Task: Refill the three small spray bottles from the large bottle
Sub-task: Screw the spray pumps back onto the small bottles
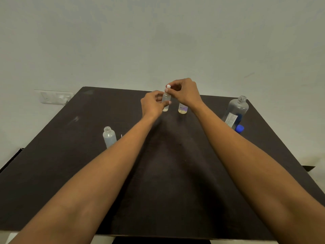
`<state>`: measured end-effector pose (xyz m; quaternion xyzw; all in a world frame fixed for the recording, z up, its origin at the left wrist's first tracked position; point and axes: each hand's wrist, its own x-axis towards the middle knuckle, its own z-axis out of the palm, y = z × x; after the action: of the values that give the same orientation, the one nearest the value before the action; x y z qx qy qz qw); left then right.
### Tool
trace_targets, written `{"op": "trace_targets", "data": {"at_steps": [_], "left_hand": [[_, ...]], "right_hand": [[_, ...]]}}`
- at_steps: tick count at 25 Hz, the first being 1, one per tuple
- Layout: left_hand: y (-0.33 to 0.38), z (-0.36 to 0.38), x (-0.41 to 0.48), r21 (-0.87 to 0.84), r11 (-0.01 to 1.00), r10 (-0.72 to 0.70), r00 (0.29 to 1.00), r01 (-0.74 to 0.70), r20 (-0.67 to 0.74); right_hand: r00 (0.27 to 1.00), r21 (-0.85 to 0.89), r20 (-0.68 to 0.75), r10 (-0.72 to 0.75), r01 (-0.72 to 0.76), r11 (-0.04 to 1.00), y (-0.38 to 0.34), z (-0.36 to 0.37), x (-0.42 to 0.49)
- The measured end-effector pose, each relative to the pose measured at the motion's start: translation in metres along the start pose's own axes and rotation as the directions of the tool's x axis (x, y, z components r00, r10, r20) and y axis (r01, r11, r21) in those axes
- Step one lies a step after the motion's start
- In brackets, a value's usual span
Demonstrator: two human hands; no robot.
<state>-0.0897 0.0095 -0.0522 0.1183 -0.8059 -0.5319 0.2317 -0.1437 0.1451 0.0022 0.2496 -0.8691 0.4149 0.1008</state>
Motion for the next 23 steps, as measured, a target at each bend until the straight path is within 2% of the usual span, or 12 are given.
{"op": "trace_targets", "data": {"at_steps": [7,14,20,23], "left_hand": [[-0.023,0.017,0.015,0.023,0.997,-0.075,0.997,0.074,0.005],[-0.026,0.021,0.017,0.027,0.996,-0.081,0.997,0.081,-0.013],[-0.019,0.016,0.011,0.064,0.994,-0.089,0.996,0.087,0.015],[-0.008,0.008,0.002,0.103,0.994,-0.042,0.999,0.042,-0.004]], "right_hand": [[0.998,-0.101,0.01,0.058,-0.057,0.993,0.02,0.028,0.017],[0.998,-0.144,0.011,0.063,-0.061,0.988,0.019,0.034,0.019],[0.997,-0.106,0.002,0.077,-0.076,0.991,0.011,0.024,0.007],[0.998,-0.08,-0.043,0.053,-0.057,0.995,0.003,0.009,-0.005]]}}
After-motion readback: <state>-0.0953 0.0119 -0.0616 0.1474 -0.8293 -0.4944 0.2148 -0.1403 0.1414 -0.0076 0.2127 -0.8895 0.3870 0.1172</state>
